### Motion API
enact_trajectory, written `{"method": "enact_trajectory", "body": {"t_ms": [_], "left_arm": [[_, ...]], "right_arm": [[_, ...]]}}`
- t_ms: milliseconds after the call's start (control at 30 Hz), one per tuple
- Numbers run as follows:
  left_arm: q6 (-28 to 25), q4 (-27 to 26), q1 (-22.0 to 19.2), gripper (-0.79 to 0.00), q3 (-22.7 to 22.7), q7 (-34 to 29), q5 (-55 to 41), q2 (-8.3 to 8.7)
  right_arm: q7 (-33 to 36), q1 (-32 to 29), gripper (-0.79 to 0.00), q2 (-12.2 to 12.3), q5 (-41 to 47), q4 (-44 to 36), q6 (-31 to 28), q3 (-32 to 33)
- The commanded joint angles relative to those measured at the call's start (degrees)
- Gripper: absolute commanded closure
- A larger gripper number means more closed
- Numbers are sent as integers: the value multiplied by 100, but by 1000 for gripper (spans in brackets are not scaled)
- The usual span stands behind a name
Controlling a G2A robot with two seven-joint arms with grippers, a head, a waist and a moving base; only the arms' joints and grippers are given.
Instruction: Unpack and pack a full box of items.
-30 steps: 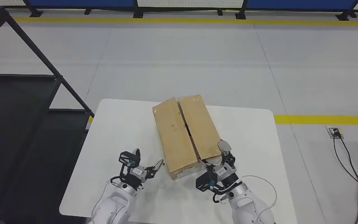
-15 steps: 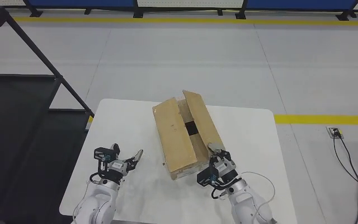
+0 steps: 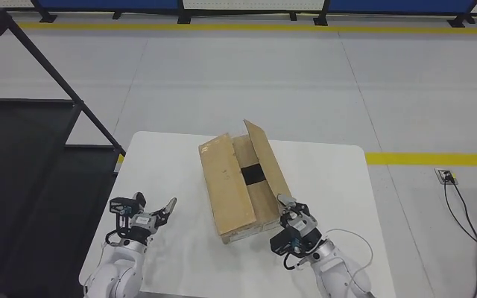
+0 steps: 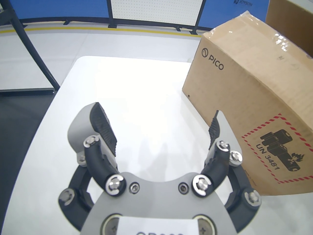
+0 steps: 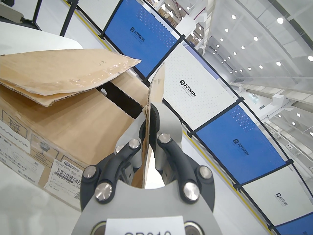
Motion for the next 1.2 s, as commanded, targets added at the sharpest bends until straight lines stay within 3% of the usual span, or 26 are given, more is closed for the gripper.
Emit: {"method": "enact_trajectory", "body": {"t_ms": [0,233,267,300,800,1167], "left_arm": [[-134,-9,41,-785,48,7,156,9],[-736,-84,154,-785,234,74,634,44],[-829,-101,171,-785,271,78,733,51],[-907,-110,183,-785,312,71,814,55],[-861,-32,-76,-785,1183,-55,1490,-27],[-810,-53,-303,-785,1649,-186,1720,-94]], "right_arm": [[-113,-26,0,13,32,-13,-137,38],[-217,-114,0,36,35,-52,-222,162],[-208,-125,-28,37,41,-56,-224,178],[-210,-135,-785,37,64,-68,-221,188],[-889,-607,-785,95,663,-341,-172,688],[-1436,-979,-785,163,1237,-619,-628,1117]]}}
